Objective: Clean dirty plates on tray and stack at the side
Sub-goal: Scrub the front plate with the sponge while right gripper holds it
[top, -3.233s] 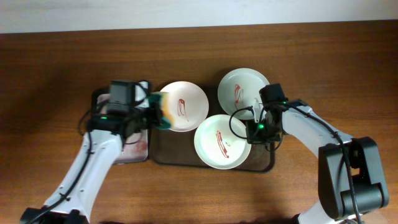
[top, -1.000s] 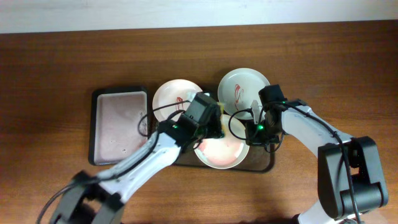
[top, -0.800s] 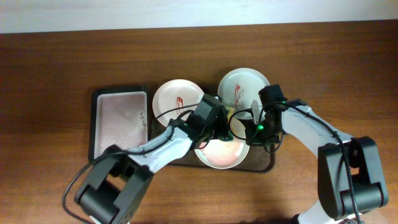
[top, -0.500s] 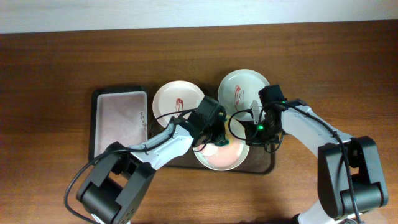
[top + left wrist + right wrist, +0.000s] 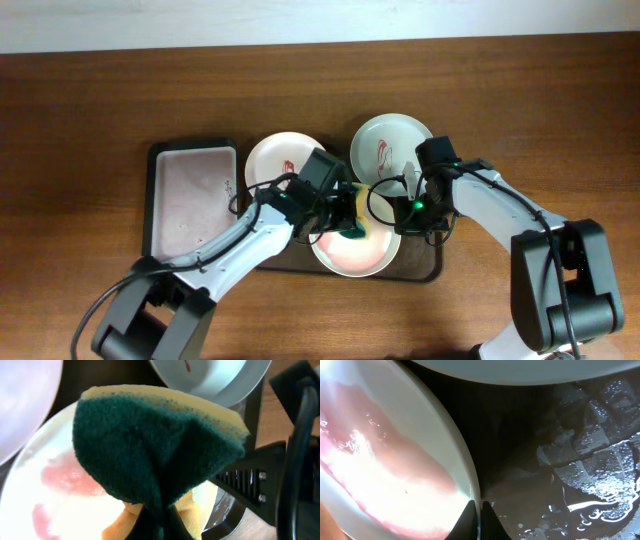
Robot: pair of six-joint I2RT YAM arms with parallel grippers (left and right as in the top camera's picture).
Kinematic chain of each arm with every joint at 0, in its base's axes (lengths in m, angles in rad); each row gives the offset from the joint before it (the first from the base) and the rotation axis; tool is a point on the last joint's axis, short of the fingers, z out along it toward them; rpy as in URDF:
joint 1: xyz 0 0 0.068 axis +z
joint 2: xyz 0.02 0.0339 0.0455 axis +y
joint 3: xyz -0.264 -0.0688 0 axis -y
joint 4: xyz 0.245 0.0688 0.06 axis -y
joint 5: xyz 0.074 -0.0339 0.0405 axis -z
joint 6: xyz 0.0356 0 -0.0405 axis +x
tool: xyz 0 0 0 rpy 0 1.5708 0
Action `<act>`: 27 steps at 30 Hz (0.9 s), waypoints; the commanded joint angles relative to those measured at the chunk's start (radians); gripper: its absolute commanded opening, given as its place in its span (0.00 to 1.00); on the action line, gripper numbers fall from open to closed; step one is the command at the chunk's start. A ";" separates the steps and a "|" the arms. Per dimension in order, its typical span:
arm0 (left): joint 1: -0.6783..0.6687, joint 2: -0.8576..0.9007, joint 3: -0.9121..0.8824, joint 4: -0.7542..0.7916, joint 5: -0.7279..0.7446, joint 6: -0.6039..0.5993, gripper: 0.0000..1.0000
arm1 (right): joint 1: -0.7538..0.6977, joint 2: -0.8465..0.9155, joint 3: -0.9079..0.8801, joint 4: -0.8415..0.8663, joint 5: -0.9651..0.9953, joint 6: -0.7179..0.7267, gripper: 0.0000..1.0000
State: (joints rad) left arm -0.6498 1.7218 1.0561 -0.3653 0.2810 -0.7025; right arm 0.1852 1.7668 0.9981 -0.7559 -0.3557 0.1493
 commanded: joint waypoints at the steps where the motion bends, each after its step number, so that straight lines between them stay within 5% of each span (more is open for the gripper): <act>1: -0.029 0.057 -0.011 0.039 0.011 -0.076 0.00 | 0.005 0.003 0.011 -0.006 0.016 -0.010 0.04; 8: -0.103 0.158 -0.011 0.161 -0.026 -0.090 0.00 | 0.005 0.003 0.011 -0.007 0.016 -0.010 0.04; 14: -0.099 0.167 -0.011 -0.055 -0.252 -0.091 0.00 | 0.005 0.003 0.011 -0.007 0.016 -0.010 0.04; 21: -0.025 0.074 -0.009 -0.107 -0.261 -0.032 0.00 | 0.005 0.003 0.011 -0.007 0.016 -0.010 0.04; 27: -0.018 -0.094 -0.006 -0.168 -0.235 0.134 0.00 | 0.005 0.003 0.011 -0.007 0.016 -0.010 0.26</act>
State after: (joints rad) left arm -0.6750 1.7458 1.0561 -0.4995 0.0875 -0.6807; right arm 0.1852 1.7672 0.9981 -0.7589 -0.3527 0.1432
